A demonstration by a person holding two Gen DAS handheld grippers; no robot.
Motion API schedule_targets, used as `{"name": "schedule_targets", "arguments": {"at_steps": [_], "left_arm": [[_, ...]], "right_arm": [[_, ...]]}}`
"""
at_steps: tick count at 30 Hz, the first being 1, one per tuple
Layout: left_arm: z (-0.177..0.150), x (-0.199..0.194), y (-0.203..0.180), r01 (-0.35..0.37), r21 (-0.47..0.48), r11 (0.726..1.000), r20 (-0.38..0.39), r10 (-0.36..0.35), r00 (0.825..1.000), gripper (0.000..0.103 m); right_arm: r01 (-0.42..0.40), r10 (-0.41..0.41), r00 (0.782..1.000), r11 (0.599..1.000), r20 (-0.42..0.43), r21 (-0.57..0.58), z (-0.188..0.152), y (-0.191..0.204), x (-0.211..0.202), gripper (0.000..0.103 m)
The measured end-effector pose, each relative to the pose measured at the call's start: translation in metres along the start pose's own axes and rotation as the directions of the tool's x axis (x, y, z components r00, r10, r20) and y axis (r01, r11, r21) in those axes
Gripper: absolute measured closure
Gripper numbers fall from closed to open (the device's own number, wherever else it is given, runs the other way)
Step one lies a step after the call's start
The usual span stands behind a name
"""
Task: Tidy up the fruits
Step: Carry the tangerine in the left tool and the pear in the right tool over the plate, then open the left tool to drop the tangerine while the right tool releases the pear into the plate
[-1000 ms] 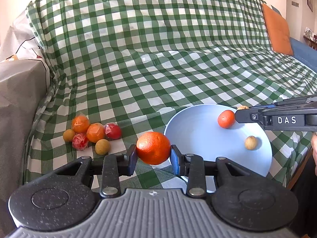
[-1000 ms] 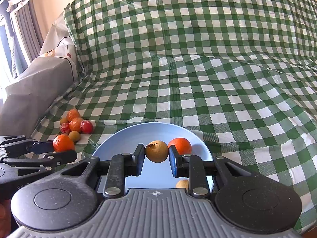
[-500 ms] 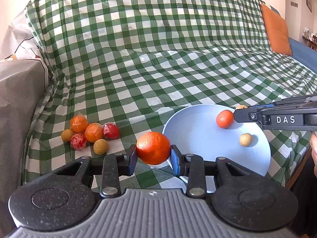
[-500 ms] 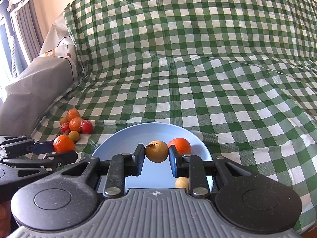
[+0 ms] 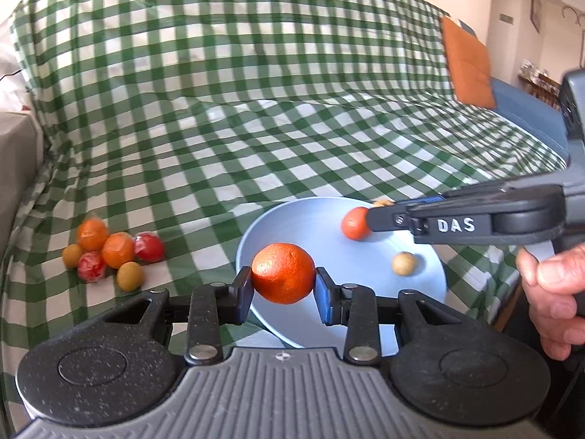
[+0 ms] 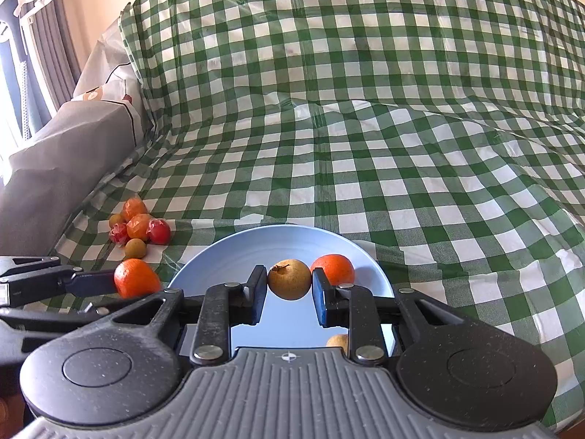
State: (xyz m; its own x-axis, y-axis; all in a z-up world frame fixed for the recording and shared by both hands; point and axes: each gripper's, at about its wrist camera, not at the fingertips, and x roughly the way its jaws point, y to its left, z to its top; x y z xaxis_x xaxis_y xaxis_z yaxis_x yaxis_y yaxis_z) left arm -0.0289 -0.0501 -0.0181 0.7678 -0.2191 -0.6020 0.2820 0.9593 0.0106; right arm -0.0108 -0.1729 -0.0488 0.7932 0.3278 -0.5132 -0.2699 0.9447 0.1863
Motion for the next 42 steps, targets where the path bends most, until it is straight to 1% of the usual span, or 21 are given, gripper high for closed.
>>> {"name": "schedule_targets", "arguments": {"at_steps": [7, 42], "left_arm": [[-0.0031, 0.0029, -0.0084, 0.01, 0.041, 0.999, -0.007, -0.01, 1.0, 0.064], [-0.0065, 0.0039, -0.0106, 0.005, 0.047, 0.999, 0.005, -0.005, 1.0, 0.064]], "right_arm": [[0.0, 0.0, 1.0, 1.0, -0.003, -0.011, 0.0006, 0.0005, 0.0012, 0.075], [0.004, -0.004, 1.0, 1.0, -0.004, -0.015, -0.002, 0.0055, 0.002, 0.075]]}}
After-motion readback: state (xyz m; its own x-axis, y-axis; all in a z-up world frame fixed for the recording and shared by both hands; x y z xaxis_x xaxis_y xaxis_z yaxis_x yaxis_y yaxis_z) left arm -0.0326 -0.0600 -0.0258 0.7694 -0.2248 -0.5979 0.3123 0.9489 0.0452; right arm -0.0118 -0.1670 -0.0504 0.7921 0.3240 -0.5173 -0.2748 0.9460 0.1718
